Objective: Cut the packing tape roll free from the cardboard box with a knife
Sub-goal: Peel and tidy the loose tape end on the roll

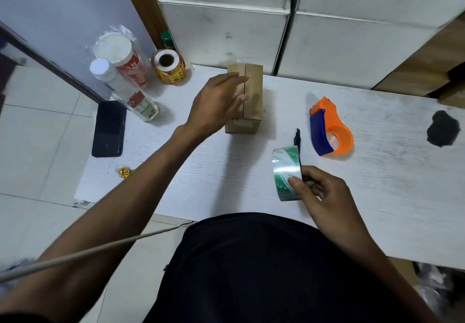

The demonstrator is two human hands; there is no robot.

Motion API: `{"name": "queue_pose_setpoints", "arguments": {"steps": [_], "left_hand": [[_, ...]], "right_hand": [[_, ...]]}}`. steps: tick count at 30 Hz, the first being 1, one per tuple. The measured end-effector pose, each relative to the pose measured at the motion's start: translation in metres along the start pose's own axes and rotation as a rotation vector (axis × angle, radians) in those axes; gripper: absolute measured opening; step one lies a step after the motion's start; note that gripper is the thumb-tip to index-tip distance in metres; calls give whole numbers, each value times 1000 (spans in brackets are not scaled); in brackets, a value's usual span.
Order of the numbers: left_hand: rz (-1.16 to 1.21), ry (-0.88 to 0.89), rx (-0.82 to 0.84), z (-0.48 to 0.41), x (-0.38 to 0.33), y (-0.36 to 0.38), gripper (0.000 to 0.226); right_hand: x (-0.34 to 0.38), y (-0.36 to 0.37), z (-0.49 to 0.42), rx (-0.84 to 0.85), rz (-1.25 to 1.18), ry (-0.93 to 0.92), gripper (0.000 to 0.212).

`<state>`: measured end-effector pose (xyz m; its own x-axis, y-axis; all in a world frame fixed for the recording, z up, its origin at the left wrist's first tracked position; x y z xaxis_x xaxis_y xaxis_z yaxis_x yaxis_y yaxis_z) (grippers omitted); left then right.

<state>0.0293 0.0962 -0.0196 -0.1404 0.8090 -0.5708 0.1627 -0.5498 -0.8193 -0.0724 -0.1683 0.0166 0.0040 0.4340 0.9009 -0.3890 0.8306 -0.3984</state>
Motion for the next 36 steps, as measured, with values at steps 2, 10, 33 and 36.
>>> {"name": "queue_pose_setpoints", "arguments": {"steps": [2,10,33,36], "left_hand": [[-84,95,107,-12,3,15,43],[-198,259,140,-4,23,41,51],[-479,521,-57,-3,37,62,60],[-468,521,-60,-3,36,60,62]], "right_hand": [[-4,-1,1,-12,-1,17,15],[-11,-5,-1,-42,-16,55,18],[-16,3,-10,-42,-36,128,18],[-10,4,-12,-37,-60,98,15]]}}
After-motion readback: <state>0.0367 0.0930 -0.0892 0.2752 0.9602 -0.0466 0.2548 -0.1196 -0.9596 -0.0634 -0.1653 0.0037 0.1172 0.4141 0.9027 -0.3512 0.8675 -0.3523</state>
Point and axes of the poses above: each hand's wrist, its own z-axis away from the middle knuckle, its own y-axis out of the palm, x = y × z, the point moved 4 cm from there along -z, towards the middle knuckle, and after that the axes turned 11 degrees about -y, right-handed, at the moved point
